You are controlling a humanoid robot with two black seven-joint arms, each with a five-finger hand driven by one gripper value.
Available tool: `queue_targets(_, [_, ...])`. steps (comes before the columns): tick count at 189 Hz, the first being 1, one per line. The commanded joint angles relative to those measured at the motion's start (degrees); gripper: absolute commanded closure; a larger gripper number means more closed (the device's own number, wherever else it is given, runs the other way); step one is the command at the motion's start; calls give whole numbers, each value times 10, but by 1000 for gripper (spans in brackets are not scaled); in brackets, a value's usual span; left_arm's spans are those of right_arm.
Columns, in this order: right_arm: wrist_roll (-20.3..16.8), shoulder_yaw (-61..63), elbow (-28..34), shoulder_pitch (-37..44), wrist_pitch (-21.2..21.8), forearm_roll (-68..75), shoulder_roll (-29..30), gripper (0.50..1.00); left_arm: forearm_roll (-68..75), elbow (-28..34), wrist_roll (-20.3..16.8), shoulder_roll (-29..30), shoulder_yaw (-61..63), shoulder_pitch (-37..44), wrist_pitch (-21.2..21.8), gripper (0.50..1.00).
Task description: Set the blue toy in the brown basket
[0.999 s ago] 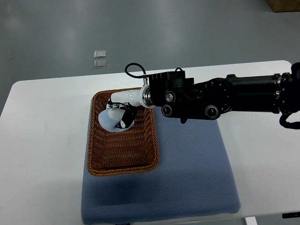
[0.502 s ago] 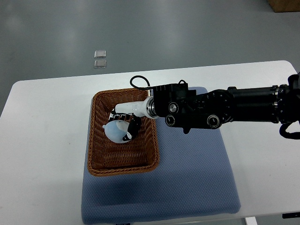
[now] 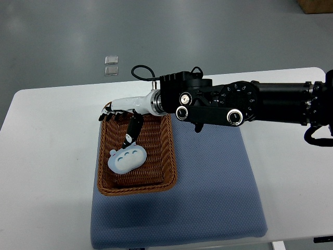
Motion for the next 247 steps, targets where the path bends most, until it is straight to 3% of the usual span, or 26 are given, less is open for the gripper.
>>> queue_targets(1, [1,60,-7,-1,2,1,0,599,0,0,0,0,0,0,0,500])
queue_targets(33, [11,180,-17,-50,-7,34,-71,601,0,-2,0,0,0,0,0,500])
queue_targets(50, [29,275,-23,-110,-25,83,-123,601,0,-4,0,0,0,0,0,500])
queue_targets(77, [59,422,-30,-215,-27,129,-156,599,0,-5,0,0,-1,0,0,500])
queue_targets(116, [91,615,-51,-347,-25,214,-137,599,1,-6,0,0,-2,0,1,500])
queue_targets(170, [139,683,-62,-462,-15,251,-68,599,1,-7,0,0,-2,0,1,500])
queue_targets(247, [156,682,-77,-490,-6,251,-51,599,1,-7,0,0,-1,1,1,500])
